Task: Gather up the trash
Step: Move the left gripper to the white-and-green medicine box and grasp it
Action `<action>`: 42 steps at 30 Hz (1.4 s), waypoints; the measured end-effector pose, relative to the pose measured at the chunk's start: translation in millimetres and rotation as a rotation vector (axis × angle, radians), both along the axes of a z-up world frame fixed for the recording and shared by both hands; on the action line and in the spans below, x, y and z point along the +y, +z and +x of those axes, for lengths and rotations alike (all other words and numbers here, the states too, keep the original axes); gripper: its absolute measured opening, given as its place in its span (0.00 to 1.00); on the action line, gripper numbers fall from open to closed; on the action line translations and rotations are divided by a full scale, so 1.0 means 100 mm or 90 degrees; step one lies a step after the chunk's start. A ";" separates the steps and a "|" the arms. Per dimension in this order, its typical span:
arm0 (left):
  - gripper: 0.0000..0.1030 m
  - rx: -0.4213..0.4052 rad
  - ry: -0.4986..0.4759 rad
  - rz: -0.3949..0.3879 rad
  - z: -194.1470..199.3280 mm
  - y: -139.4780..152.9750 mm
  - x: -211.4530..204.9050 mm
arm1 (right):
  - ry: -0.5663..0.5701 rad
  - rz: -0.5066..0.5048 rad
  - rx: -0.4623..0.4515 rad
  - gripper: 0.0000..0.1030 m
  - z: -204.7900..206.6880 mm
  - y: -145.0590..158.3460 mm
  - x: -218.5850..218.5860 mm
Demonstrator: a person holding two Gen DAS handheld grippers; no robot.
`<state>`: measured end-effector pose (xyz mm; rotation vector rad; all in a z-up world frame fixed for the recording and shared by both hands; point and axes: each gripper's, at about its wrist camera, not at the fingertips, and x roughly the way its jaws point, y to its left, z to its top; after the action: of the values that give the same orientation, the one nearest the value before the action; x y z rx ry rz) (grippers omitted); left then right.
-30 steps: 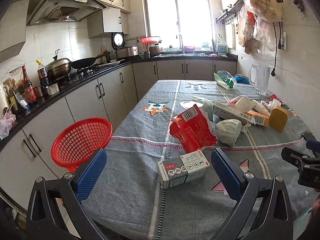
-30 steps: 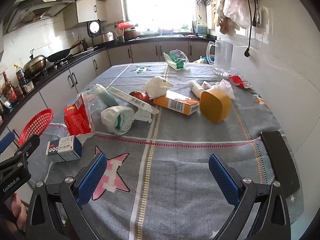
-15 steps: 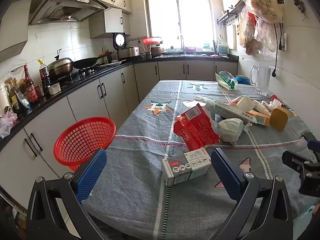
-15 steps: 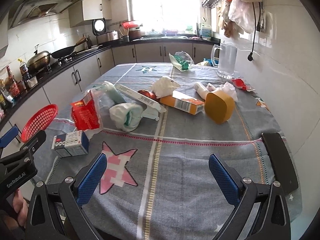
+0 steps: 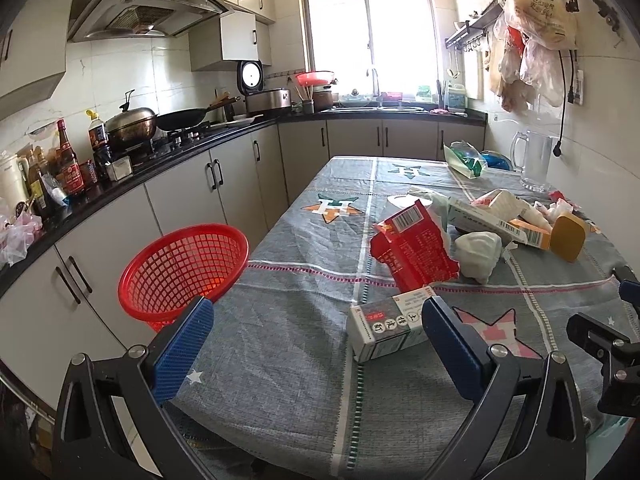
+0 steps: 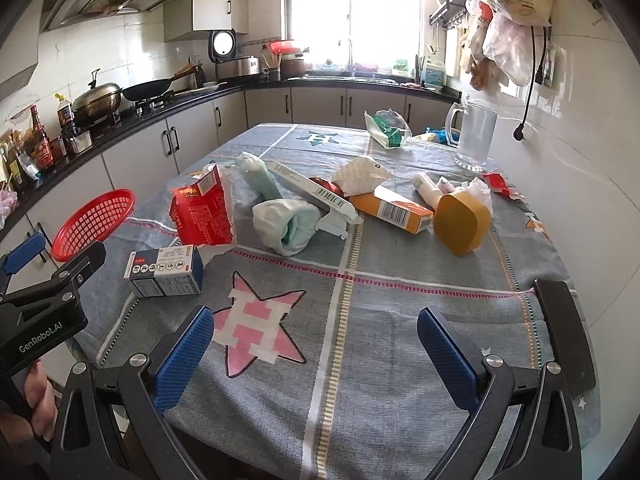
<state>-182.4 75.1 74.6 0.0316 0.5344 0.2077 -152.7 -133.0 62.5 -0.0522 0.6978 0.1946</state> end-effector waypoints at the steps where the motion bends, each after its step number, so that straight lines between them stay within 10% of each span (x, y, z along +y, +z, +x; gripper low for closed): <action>1: 1.00 0.001 -0.001 0.000 0.00 0.00 0.00 | 0.000 -0.001 0.000 1.00 0.00 0.00 0.01; 42: 1.00 0.037 -0.010 -0.002 0.10 -0.16 -0.01 | 0.002 -0.005 0.028 1.00 0.09 -0.11 0.03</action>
<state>-172.7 74.3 58.7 0.0395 0.5915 0.1911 -144.0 -129.8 51.8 -0.0562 0.7417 0.1962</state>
